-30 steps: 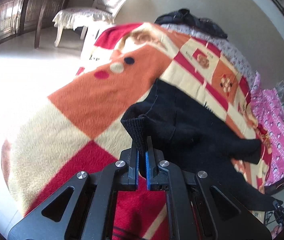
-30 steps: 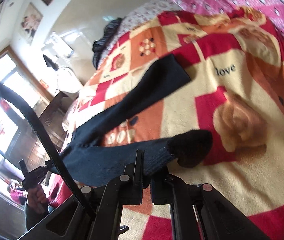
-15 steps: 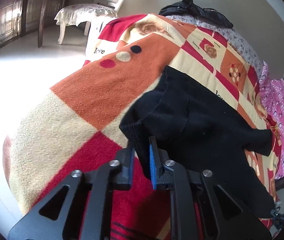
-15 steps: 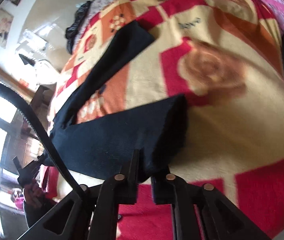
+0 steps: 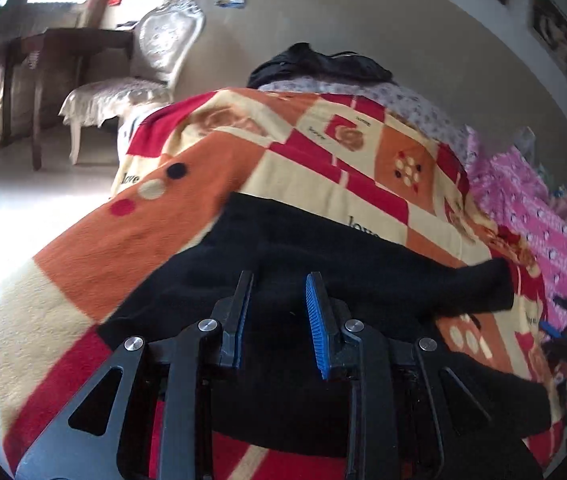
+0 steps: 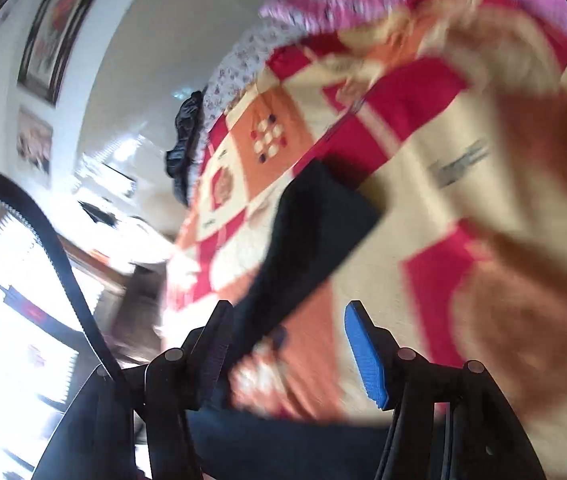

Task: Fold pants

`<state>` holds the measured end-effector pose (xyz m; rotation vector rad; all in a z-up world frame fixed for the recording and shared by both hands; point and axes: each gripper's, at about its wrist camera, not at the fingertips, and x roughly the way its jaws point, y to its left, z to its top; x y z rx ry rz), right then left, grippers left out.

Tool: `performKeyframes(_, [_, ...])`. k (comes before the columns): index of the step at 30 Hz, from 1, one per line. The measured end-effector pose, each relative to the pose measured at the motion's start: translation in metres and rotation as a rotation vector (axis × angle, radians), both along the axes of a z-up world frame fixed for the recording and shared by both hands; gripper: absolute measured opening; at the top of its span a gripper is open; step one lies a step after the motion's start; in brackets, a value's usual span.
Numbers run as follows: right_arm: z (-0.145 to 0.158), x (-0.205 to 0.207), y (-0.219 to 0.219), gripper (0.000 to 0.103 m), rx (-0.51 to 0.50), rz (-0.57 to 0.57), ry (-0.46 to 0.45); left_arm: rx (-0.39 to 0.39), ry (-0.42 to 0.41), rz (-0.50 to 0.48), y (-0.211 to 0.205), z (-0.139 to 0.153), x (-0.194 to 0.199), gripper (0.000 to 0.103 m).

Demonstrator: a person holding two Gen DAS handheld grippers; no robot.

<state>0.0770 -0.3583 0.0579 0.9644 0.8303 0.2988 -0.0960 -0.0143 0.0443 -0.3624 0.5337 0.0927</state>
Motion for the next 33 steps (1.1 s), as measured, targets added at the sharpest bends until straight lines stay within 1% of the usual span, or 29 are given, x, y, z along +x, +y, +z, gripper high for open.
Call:
performKeyframes(1, [-0.011,0.013,0.001,0.056,0.015,-0.023,0.032,0.021,0.020,-0.014,-0.009,-0.005,0.003,0.024])
performKeyframes(3, [-0.031,0.032,0.002,0.056,0.046,-0.039,0.084,0.006,0.056,-0.060,-0.017,-0.015,0.010,0.024])
performKeyframes(5, [-0.045,0.042,0.001,0.056,0.028,-0.061,0.133,0.004,0.093,-0.068,-0.022,-0.023,0.018,0.024])
performKeyframes(8, [-0.063,0.057,-0.001,0.056,0.055,-0.103,0.162,-0.005,0.126,-0.063,-0.020,-0.030,0.026,0.024])
performKeyframes(9, [-0.067,0.062,-0.002,0.055,0.061,-0.105,0.167,-0.018,0.139,-0.058,-0.018,-0.032,0.028,0.024])
performKeyframes(10, [-0.066,0.069,0.000,0.051,0.048,-0.103,0.141,-0.034,0.147,-0.052,-0.017,-0.034,0.026,0.024])
performKeyframes(13, [-0.068,0.084,0.006,0.051,0.028,-0.087,0.118,-0.104,0.167,-0.035,-0.006,-0.039,0.026,0.024])
performKeyframes(14, [-0.068,0.088,0.008,0.046,0.010,-0.094,0.114,-0.115,0.166,-0.027,-0.004,-0.040,0.025,0.024])
performKeyframes(15, [-0.064,0.090,0.010,0.038,-0.024,-0.089,0.099,-0.119,0.163,-0.021,-0.003,-0.040,0.024,0.024])
performKeyframes(16, [-0.059,0.089,0.012,0.019,-0.083,-0.088,0.098,-0.119,0.161,-0.017,-0.002,-0.040,0.023,0.024])
performKeyframes(17, [-0.053,0.086,0.012,0.006,-0.137,-0.103,0.091,-0.114,0.161,-0.016,-0.003,-0.040,0.023,0.024])
performKeyframes(18, [-0.042,0.079,0.015,0.005,-0.211,-0.110,0.064,-0.108,0.163,-0.015,-0.004,-0.040,0.022,0.024])
performKeyframes(21, [-0.011,0.055,0.019,0.005,-0.352,-0.113,-0.013,-0.104,0.162,-0.017,-0.005,-0.040,0.021,0.024])
performKeyframes(23, [0.001,0.039,0.017,0.004,-0.384,-0.126,-0.010,-0.107,0.160,-0.014,-0.003,-0.039,0.020,0.024])
performKeyframes(25, [0.011,0.014,0.013,0.004,-0.406,-0.133,0.008,-0.112,0.160,-0.014,-0.002,-0.040,0.020,0.024])
performKeyframes(27, [0.010,-0.008,0.008,0.004,-0.402,-0.134,0.049,-0.114,0.158,-0.015,-0.001,-0.039,0.020,0.024])
performKeyframes(30, [-0.010,-0.024,-0.008,0.004,-0.388,-0.128,0.138,-0.104,0.162,-0.026,-0.003,-0.039,0.019,0.024])
performKeyframes(33, [-0.030,-0.029,-0.032,0.004,-0.399,-0.198,0.212,-0.091,0.162,-0.030,-0.005,-0.039,0.019,0.024])
